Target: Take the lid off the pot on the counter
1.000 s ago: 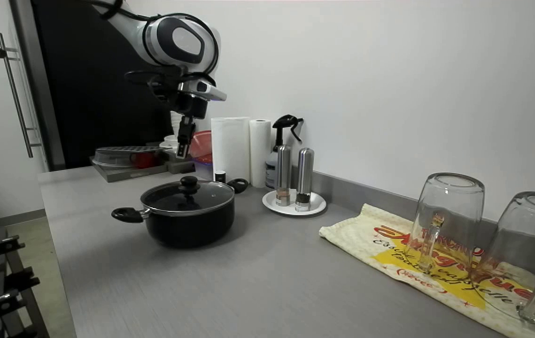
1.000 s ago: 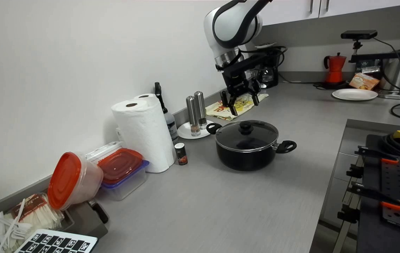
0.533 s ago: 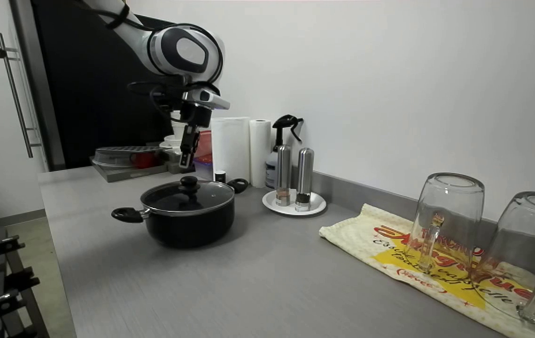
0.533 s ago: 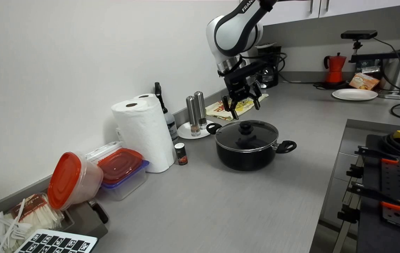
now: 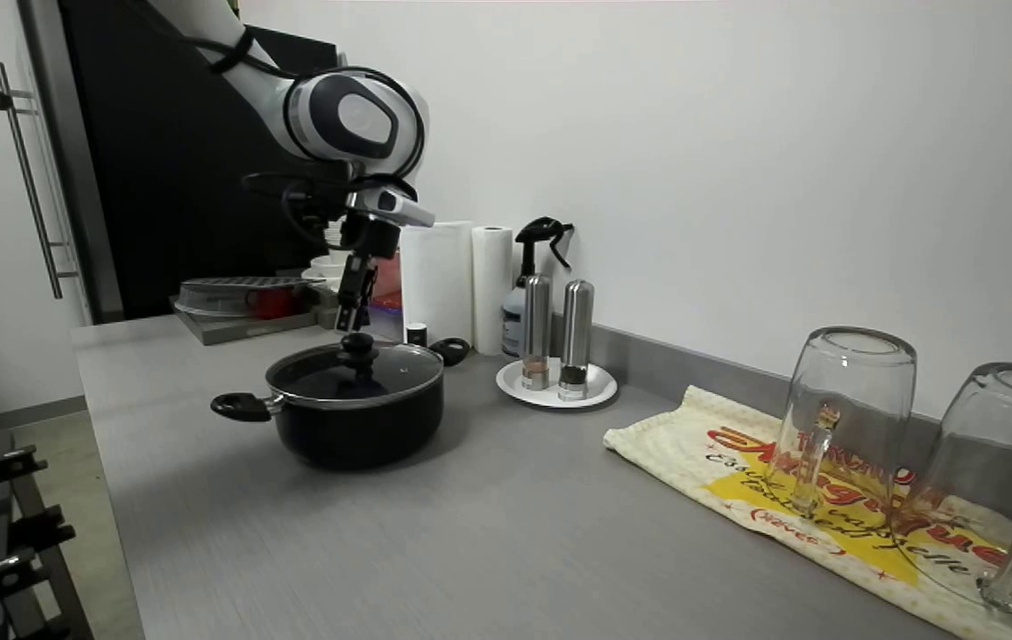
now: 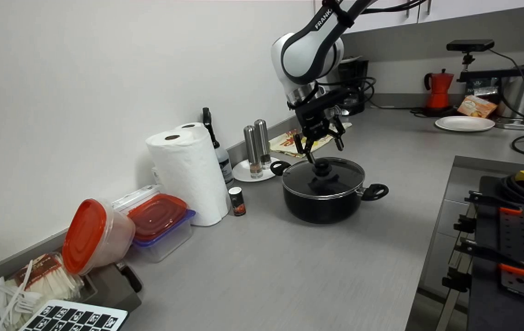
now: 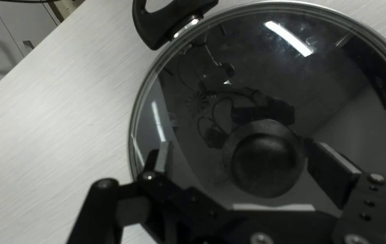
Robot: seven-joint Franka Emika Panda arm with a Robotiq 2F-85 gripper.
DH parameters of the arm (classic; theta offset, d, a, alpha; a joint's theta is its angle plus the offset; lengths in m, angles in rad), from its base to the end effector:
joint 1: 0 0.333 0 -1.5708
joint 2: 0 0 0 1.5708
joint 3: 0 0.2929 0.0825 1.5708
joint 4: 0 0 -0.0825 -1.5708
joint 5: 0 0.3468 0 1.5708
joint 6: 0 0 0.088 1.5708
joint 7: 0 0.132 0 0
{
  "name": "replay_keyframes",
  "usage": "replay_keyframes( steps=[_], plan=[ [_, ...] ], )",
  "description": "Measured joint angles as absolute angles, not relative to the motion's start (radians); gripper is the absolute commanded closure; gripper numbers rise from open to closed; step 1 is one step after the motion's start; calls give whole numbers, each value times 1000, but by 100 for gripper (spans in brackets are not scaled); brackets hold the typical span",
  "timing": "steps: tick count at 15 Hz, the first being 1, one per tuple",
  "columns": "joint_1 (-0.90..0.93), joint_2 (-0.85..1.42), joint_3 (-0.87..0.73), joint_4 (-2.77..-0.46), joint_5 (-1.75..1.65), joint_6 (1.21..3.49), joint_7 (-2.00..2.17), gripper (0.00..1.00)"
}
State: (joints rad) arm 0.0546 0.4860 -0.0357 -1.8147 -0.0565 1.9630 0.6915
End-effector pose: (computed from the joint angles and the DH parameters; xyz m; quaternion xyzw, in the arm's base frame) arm 0.5626 0.0063 0.2303 0.9351 -0.3103 -0.1461 0.0888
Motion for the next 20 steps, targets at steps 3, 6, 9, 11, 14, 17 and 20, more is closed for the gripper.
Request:
replay_keyframes(
  steps=[3, 6, 9, 11, 14, 17, 20],
  plan=[
    [57, 500, -36, -1805, -51, 1964, 692, 0],
    [57, 514, -38, -1790, -48, 1968, 694, 0],
    [57, 530, -44, -1771, -46, 1969, 696, 0],
    [57, 539, -47, -1761, -44, 1969, 698, 0],
    [57, 554, -48, -1750, -42, 1969, 700, 33],
    [58, 563, -47, -1744, -39, 1969, 700, 57],
    [63, 565, -48, -1732, -30, 1967, 700, 75]
  ],
)
